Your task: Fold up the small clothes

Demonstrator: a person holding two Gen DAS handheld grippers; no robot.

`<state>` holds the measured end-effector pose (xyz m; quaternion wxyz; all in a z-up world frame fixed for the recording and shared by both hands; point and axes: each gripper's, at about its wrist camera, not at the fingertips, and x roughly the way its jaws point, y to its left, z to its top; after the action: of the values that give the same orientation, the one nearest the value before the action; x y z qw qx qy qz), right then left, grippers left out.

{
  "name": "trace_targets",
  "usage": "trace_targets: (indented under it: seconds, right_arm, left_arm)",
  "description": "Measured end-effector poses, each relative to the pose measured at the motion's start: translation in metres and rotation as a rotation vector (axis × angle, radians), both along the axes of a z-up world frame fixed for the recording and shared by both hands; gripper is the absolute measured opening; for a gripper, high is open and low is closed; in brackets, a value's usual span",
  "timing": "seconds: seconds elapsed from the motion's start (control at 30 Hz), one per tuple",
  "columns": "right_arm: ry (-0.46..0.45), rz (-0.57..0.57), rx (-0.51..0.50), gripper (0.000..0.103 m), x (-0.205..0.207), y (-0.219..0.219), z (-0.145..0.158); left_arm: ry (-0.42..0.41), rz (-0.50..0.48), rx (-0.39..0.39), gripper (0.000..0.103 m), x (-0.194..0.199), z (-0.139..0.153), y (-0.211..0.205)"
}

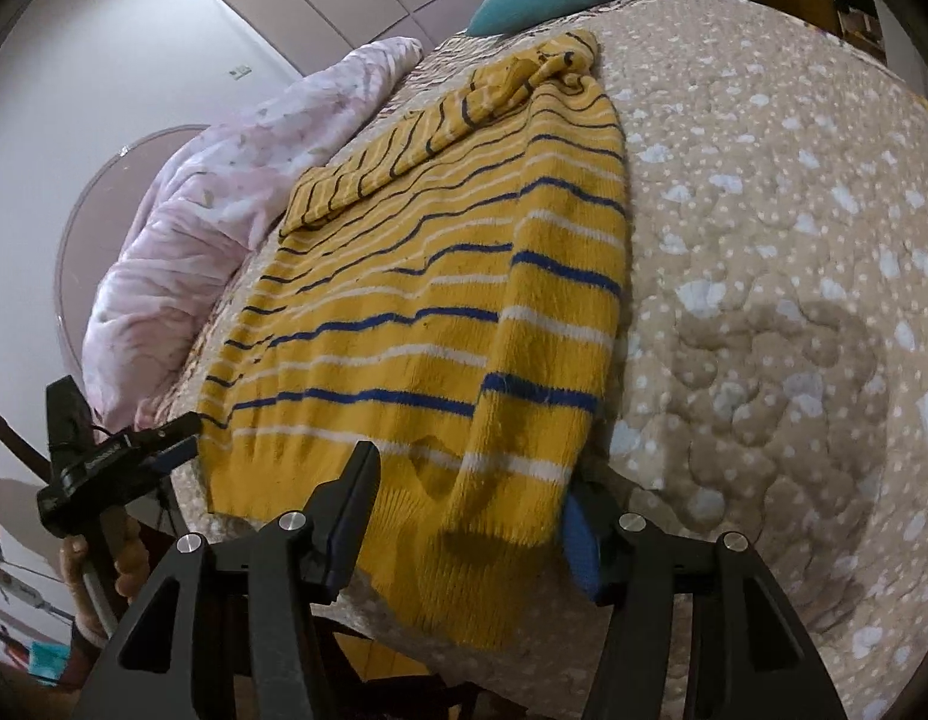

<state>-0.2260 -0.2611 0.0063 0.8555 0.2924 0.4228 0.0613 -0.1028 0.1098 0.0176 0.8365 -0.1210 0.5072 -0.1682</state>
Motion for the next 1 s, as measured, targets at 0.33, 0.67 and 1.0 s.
trace_targets:
  seconds: [0.33,0.67,1.0]
  right_arm:
    - [0.014,0.024,-0.006,0.061,0.001,0.012,-0.002]
    - [0.038,0.068,-0.035,0.016,0.008,0.023,0.013]
    - [-0.21,0.099,-0.219,0.014,0.105,0.012,0.121]
  left_arm:
    - [-0.017,-0.065,0.045,0.068,-0.016,-0.009,-0.027]
    - [-0.048,-0.075,-0.054,0.01,-0.019,0.02,-0.013]
    - [-0.236,-0.048,-0.032,0.01,0.08,0.101,-0.049]
